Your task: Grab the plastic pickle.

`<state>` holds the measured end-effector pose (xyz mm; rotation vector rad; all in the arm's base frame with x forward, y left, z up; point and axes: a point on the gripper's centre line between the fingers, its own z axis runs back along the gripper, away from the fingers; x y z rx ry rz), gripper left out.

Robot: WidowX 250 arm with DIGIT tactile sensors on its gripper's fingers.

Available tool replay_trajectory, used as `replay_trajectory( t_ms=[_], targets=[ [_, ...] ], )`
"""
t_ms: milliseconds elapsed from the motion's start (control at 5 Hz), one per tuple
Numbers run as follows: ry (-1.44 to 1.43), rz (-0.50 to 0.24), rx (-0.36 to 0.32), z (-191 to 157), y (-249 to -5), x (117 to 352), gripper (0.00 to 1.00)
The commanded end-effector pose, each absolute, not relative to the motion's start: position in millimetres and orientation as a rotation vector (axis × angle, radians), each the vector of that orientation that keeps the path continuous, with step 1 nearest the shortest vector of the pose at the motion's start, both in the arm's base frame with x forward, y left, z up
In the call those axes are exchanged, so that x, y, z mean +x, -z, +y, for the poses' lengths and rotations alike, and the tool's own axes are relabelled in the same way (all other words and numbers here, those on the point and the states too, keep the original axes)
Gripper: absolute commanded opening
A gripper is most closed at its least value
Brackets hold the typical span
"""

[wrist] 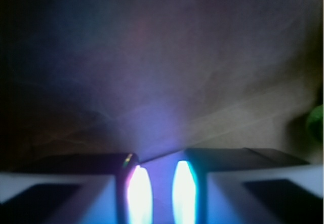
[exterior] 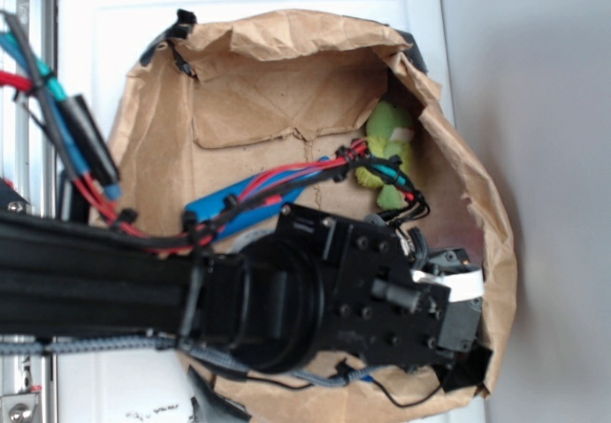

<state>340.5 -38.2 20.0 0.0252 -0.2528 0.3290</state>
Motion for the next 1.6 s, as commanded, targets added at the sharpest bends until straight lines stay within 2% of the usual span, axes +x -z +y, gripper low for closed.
replay_trajectory(
  t_ms=[0,200,400,600,800,1200,1400],
  targets=[
    [-0.337,-0.227,-0.131,-15.1,-96.6,329.7,1.0],
    [-0.317,-0.189,-0.174,-6.5,-116.4,317.1,1.0],
    [-0.292,-0.175,-0.185,-3.1,-118.4,303.8,1.0],
    [-0.23,-0.129,-0.181,-6.6,-103.3,289.7,1.0],
    [-0.192,-0.114,-0.179,-11.6,-87.6,281.5,1.0],
    [-0.159,-0.108,-0.134,-27.3,-53.2,280.2,1.0],
    [-0.217,-0.121,-0.081,-24.7,-32.6,289.9,0.0]
  ],
)
